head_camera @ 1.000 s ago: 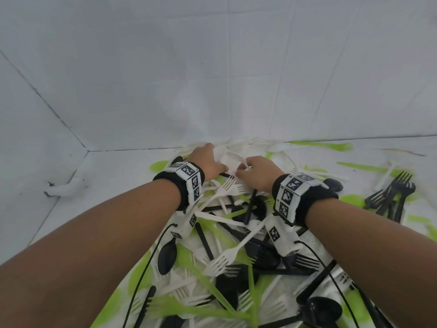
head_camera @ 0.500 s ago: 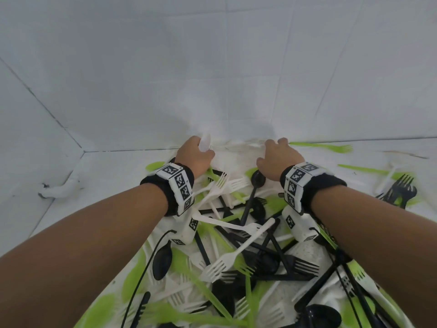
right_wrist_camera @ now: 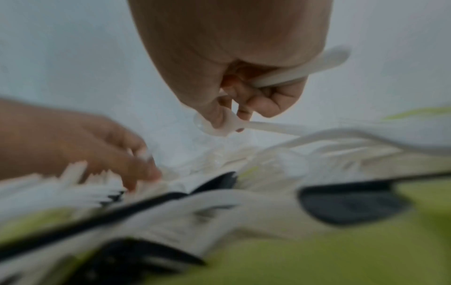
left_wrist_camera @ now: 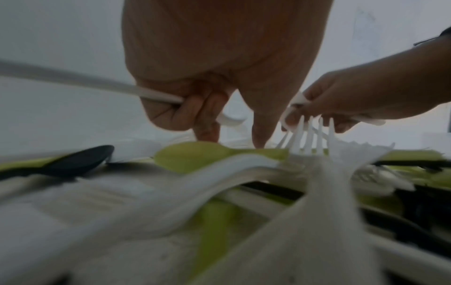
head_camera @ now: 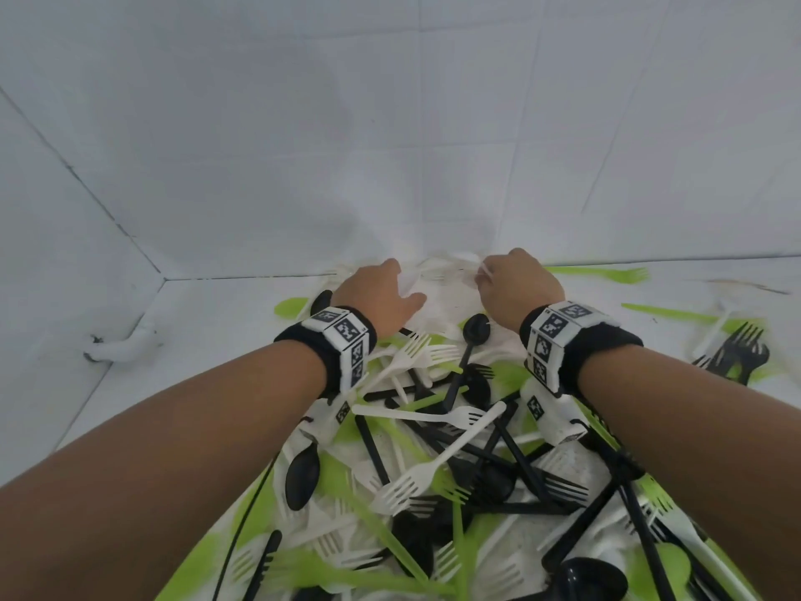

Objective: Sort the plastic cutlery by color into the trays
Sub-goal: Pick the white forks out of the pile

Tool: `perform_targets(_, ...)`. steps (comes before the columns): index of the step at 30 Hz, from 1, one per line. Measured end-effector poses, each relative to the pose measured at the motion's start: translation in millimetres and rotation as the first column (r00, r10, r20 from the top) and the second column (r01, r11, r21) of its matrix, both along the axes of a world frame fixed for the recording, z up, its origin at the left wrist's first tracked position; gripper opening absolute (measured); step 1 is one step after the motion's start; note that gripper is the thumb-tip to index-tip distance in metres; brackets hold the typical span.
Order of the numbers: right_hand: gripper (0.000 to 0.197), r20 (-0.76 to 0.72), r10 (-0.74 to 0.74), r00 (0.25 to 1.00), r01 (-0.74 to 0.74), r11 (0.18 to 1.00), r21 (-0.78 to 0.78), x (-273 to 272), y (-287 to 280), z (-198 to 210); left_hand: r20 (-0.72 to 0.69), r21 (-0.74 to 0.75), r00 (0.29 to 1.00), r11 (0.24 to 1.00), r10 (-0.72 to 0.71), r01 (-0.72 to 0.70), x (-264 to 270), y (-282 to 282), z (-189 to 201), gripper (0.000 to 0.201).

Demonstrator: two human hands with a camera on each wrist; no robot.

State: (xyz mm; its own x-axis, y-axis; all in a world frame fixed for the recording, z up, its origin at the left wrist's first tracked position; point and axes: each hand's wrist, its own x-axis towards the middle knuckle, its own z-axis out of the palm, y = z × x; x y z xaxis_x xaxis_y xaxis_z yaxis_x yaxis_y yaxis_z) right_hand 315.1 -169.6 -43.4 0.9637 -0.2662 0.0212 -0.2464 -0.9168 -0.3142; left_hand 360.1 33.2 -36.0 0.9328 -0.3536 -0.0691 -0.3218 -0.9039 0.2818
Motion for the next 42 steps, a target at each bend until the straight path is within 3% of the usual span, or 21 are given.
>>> perform_targets(4,0.031,0.176,-0.065,0.982,0.027,0.977,0.21,-4,7,16,-0.127,0.091,0.99,0.994,0.064,-0.052,2,-10,-6,0.06)
perform_targets(6,0.028,0.206,-0.051,0.977,0.004,0.975,0.222,-7,12,20,-0.134,0.027,0.984,0.993,0.115,-0.113,4,-11,-6,0.051)
perform_targets(8,0.028,0.185,-0.016,0.983,-0.017,0.984,0.176,-8,14,20,-0.183,-0.134,0.963,0.966,0.196,-0.222,6,-12,-3,0.054)
perform_targets(10,0.025,0.099,0.01,0.995,-0.024,0.988,0.15,-6,15,19,-0.245,-0.35,0.936,0.877,0.252,-0.328,7,-10,0,0.057)
perform_targets(13,0.027,-0.057,0.025,0.998,-0.012,0.976,0.217,3,17,17,-0.275,-0.614,0.91,0.672,0.309,-0.414,4,-7,8,0.042)
perform_targets(16,0.047,-0.165,0.092,0.982,-0.054,0.974,0.222,15,25,13,-0.33,-0.751,0.895,0.492,0.299,-0.441,2,2,15,0.024)
perform_targets(19,0.061,-0.219,0.159,0.963,-0.134,0.983,0.123,30,33,6,-0.41,-0.791,0.877,0.38,0.251,-0.479,4,17,14,0.009)
perform_targets(24,0.045,-0.162,0.127,0.979,-0.124,0.992,0.029,45,43,-1,-0.441,-0.808,0.874,0.336,0.203,-0.485,2,37,14,0.017)
perform_targets(27,0.024,-0.228,0.148,0.962,-0.156,0.988,-0.017,44,43,-4,-0.398,-0.823,0.883,0.328,0.247,-0.463,6,48,14,0.023)
perform_targets(29,0.023,-0.249,0.167,0.954,-0.174,0.985,-0.007,41,43,-5,-0.391,-0.83,0.878,0.307,0.277,-0.466,11,54,14,0.025)
perform_targets(32,0.027,-0.244,0.204,0.948,-0.202,0.979,0.031,35,43,-5,-0.342,-0.821,0.892,0.367,0.295,-0.436,16,59,14,0.021)
perform_targets(35,0.03,-0.269,0.246,0.931,-0.24,0.969,0.056,30,46,-3,-0.228,-0.733,0.926,0.573,0.302,-0.367,18,60,10,0.015)
perform_targets(38,0.031,-0.289,0.29,0.912,-0.272,0.957,0.103,25,52,-2,-0.118,-0.547,0.971,0.802,0.209,-0.239,19,63,3,0.025)
perform_targets(42,0.028,-0.303,0.327,0.895,-0.305,0.945,0.119,18,57,-2,-0.007,-0.24,1.0,0.971,-0.005,0.003,15,61,0,0.017)
